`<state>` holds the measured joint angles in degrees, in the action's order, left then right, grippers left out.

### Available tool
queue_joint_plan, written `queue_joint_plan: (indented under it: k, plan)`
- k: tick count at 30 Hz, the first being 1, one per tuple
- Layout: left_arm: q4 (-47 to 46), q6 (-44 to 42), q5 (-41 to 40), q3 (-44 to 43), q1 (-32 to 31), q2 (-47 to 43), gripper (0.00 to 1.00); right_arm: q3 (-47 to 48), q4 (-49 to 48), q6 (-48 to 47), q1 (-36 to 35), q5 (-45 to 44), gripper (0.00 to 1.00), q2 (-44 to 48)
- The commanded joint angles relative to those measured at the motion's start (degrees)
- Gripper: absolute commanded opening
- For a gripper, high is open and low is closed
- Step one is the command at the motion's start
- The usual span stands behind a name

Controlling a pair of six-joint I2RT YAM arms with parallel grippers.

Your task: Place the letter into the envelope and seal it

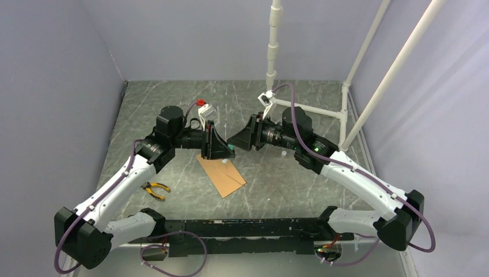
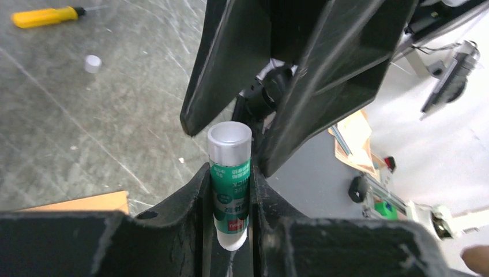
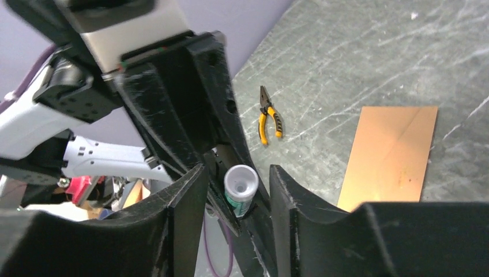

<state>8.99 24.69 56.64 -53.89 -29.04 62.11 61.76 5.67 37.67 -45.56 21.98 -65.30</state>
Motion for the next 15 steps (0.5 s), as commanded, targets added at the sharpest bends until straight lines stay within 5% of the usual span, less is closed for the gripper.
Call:
queue_joint_plan:
  k: [1, 7, 11, 15]
  plan:
    - [-5.92, 2.24, -7.94, 0.59, -0.14, -1.98, 0.02, 0.42, -2.43, 4.62, 0.11, -1.87, 0.41, -2.75]
    - [-7.06, 3.83, -6.74, 0.84, -0.14, -1.74, 0.02, -1.57, -8.98, 6.39, 0.23, -5.62, 0.02, -1.49]
    - [-11.23, 6.42, 1.23, 1.33, -0.1, -2.37, 0.02, -3.16, -13.93, 1.32, 1.73, 1.97, 0.0, 0.95]
    - [-12.05, 6.08, 9.67, 0.98, -0.14, -3.71, 0.02, -7.66, -26.4, -5.85, 4.51, 23.6, 0.0, 4.22]
